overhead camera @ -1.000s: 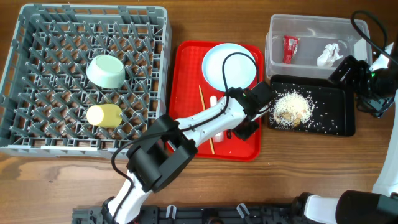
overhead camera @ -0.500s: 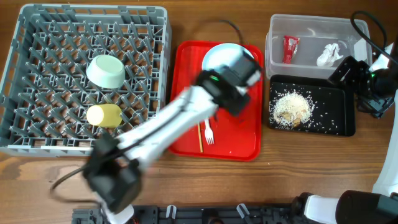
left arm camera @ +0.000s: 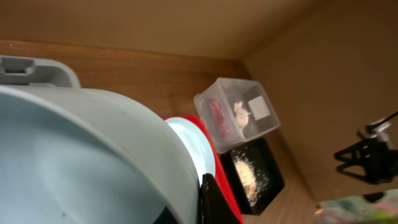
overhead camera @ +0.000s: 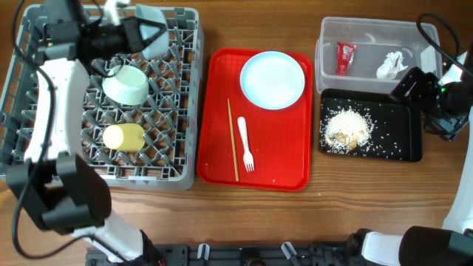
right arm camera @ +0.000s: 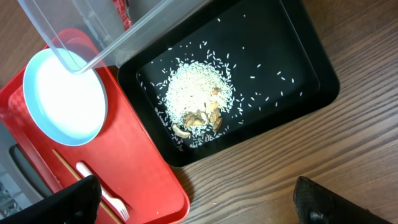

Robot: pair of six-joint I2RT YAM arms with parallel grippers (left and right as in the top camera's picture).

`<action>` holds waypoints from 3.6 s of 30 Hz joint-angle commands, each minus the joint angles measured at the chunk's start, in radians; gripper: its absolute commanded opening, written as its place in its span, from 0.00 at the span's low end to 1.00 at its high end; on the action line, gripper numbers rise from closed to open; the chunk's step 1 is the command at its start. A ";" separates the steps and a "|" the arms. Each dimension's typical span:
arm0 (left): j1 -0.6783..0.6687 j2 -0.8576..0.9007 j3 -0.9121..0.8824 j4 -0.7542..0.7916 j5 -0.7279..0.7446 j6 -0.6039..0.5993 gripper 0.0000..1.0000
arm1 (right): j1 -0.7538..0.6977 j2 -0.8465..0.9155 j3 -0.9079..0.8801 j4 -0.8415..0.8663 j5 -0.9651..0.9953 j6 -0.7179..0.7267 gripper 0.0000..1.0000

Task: Sort waste into correct bins and load items into the dishwasher rack
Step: 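Place the light blue bowl in the rack's back row with the left gripper, then grasp the wooden chopsticks on the red tray with the left gripper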

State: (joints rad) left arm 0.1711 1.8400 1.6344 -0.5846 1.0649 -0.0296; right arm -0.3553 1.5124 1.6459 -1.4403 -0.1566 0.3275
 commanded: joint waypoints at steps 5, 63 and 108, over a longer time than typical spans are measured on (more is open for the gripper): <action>0.109 0.220 0.008 0.379 0.292 -0.280 0.04 | -0.003 -0.020 0.016 -0.009 -0.013 -0.013 1.00; -0.584 -0.127 -0.037 -0.591 -0.970 -0.482 1.00 | -0.003 -0.020 0.016 -0.031 -0.014 -0.039 1.00; -0.726 0.259 -0.262 -0.383 -0.996 -0.563 0.07 | -0.003 -0.020 0.016 -0.039 -0.013 -0.039 1.00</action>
State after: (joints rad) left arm -0.5488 2.0644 1.4059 -0.9878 0.0795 -0.5900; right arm -0.3553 1.5124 1.6455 -1.4780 -0.1566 0.3084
